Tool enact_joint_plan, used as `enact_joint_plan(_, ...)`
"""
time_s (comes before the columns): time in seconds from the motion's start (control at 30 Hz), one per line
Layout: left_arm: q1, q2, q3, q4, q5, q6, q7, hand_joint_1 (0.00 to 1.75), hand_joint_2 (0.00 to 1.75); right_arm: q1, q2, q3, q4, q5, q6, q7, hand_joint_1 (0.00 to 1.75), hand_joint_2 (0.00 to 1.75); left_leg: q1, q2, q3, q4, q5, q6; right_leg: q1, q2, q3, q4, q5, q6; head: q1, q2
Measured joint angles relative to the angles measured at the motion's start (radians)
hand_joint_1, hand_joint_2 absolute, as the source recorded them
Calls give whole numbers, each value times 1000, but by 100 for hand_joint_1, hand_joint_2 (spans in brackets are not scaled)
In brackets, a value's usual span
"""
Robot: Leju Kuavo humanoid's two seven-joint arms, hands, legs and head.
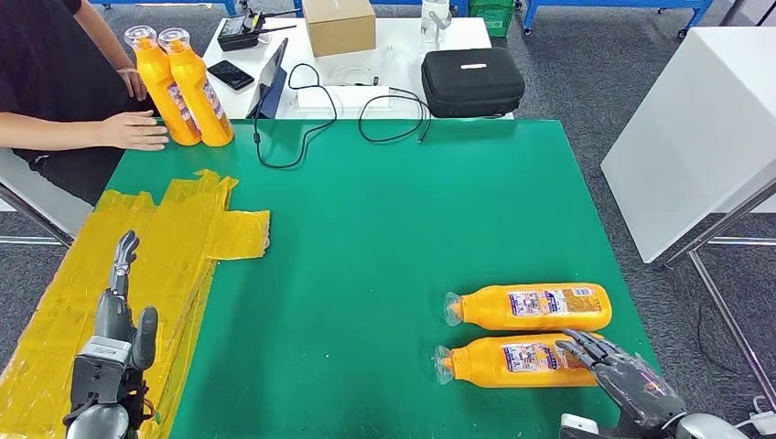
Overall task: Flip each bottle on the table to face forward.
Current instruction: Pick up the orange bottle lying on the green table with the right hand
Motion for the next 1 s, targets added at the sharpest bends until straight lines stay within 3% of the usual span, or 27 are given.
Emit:
enact_joint_plan(0.47, -2, 0, 0, 0, 18, -17, 2, 0, 0, -132, 93, 14, 140, 74, 33, -26, 0, 175, 0, 0, 0, 0, 0, 0, 0, 0, 0, 0, 0, 0, 0, 0)
enact_joint_plan(1.0, -3, 0, 0, 0, 26, -22, 4, 0, 0, -164, 139, 15, 191, 88, 45, -40, 0, 175, 0, 0, -1, 0, 0, 0, 0, 0, 0, 0, 0, 0, 0, 0)
